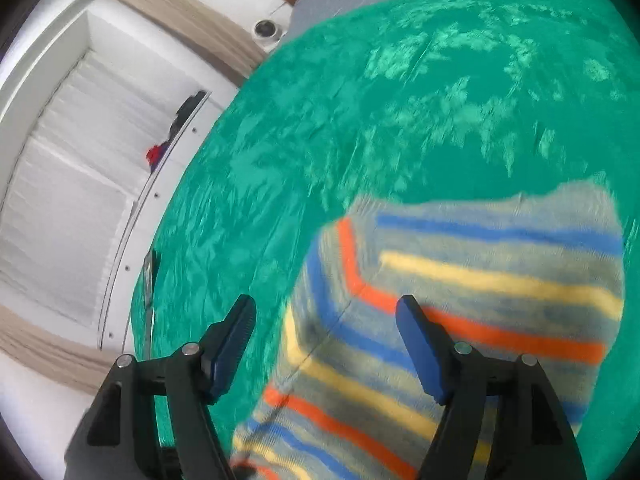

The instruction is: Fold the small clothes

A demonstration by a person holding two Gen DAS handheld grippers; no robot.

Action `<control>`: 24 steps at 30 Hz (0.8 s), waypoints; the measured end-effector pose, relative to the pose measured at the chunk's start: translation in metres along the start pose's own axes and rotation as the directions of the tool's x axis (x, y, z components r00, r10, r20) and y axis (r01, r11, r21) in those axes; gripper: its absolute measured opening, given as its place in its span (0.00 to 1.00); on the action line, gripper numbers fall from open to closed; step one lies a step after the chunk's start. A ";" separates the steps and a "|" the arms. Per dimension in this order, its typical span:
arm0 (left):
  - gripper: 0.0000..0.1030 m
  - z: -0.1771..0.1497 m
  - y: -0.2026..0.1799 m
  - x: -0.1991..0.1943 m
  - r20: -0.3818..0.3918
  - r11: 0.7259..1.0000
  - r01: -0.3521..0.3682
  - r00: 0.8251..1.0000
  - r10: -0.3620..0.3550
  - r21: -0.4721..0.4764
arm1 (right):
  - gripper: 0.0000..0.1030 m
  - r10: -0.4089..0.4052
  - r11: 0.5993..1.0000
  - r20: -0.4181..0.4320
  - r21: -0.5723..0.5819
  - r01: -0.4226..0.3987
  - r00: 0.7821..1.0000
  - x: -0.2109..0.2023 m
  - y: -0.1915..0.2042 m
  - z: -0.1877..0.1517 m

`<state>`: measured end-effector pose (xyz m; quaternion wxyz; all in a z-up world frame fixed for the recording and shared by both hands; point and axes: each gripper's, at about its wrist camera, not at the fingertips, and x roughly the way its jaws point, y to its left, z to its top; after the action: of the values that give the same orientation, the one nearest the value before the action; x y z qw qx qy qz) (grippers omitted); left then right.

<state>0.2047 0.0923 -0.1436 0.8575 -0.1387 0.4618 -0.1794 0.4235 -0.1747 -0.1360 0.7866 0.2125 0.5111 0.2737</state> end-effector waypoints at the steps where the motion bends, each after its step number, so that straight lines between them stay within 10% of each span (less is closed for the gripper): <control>1: 0.36 -0.002 0.001 -0.006 0.014 1.000 -0.002 1.000 0.002 -0.001 | 0.71 -0.004 1.000 0.006 -0.009 0.004 1.000 -0.006 0.001 -0.005; 3: 0.66 -0.003 -0.004 -0.022 0.059 1.000 -0.009 0.998 0.008 0.015 | 0.71 -0.053 0.996 0.052 -0.072 0.056 0.997 -0.033 0.004 -0.022; 5: 0.74 0.004 -0.013 -0.027 0.101 0.999 0.002 0.995 -0.007 0.043 | 0.71 -0.117 0.978 0.095 -0.161 0.131 0.989 -0.062 0.010 -0.042; 8: 0.74 0.013 -0.026 -0.012 0.098 0.997 -0.014 0.995 0.006 0.078 | 0.71 -0.177 0.941 0.152 -0.262 0.212 0.972 -0.095 0.017 -0.083; 12: 0.62 0.012 -0.018 0.038 -0.014 0.974 -0.207 0.978 0.209 0.088 | 0.71 -0.193 0.935 0.125 -0.276 0.221 0.973 -0.088 0.000 -0.155; 15: 0.65 0.015 -0.003 0.028 -0.035 0.988 -0.150 0.988 0.151 0.037 | 0.67 -0.286 0.912 0.045 -0.295 0.286 0.957 -0.065 -0.018 -0.183; 20: 0.95 0.048 0.004 -0.004 0.069 0.999 -0.019 0.997 0.016 0.040 | 0.68 -0.206 0.946 0.116 -0.231 0.228 0.972 -0.112 -0.018 -0.167; 24: 0.96 0.090 0.013 0.045 -0.068 0.993 0.118 0.991 -0.119 -0.012 | 0.72 -0.133 0.985 0.181 -0.087 0.151 0.974 -0.130 -0.044 -0.121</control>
<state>0.3054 0.0909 -0.1343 0.8285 -0.1629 0.4824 -0.2328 0.2788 -0.2859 -0.1207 0.8556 0.1588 0.4395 0.2224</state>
